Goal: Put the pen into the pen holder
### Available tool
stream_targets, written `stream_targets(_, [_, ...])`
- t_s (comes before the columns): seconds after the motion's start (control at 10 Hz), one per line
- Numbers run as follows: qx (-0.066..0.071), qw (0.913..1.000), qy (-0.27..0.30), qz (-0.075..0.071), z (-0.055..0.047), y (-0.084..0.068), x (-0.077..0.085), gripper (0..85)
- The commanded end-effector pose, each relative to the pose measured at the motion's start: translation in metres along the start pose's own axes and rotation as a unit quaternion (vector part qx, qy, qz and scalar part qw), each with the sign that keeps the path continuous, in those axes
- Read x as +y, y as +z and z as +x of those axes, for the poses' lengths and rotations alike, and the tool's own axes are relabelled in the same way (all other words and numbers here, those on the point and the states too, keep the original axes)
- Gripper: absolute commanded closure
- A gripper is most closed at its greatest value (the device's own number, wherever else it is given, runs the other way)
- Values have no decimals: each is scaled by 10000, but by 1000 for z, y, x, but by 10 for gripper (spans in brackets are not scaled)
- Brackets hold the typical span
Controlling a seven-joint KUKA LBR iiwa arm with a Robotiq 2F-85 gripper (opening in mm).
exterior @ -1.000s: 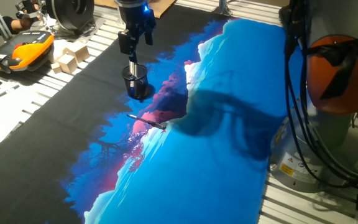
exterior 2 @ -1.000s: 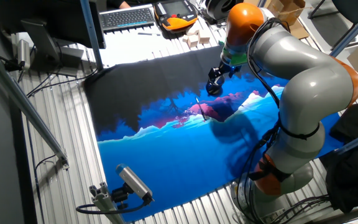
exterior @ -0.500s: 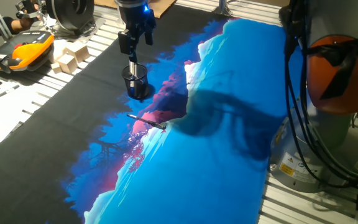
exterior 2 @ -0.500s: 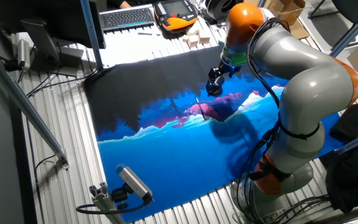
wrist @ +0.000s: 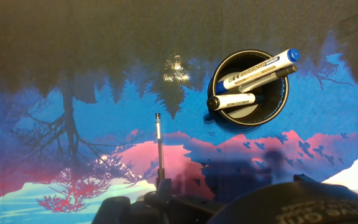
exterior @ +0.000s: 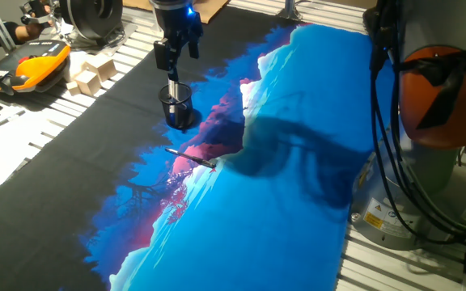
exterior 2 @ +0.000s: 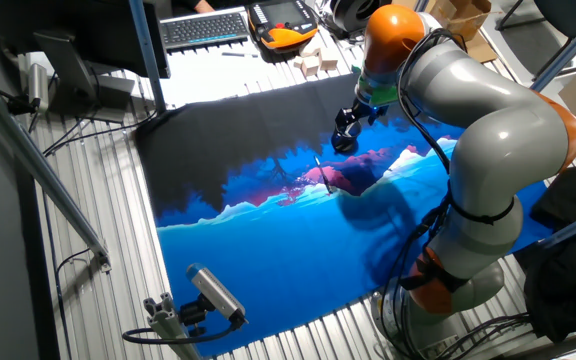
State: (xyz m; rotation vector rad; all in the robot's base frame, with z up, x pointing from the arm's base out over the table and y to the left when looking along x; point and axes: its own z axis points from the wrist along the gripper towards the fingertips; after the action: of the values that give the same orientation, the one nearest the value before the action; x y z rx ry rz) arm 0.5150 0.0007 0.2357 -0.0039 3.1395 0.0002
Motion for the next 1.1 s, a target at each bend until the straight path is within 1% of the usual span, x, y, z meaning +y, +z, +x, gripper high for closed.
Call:
stream_targets(0.0, [847,9914,996,-23,0,0,0,850])
stream_targets(0.1, [759,9926,944,-3,2,0,0,850])
stream_targets(0.5, [754,9919,1019,7,2,0,0,850])
stream_targets(0.8, [750,9930,912,24,2,0,0,850])
stream_targets(0.9, [762,9933,868,3,2,0,0,850])
stream_targets(1.0, [751,9925,960,-11,2,0,0,850])
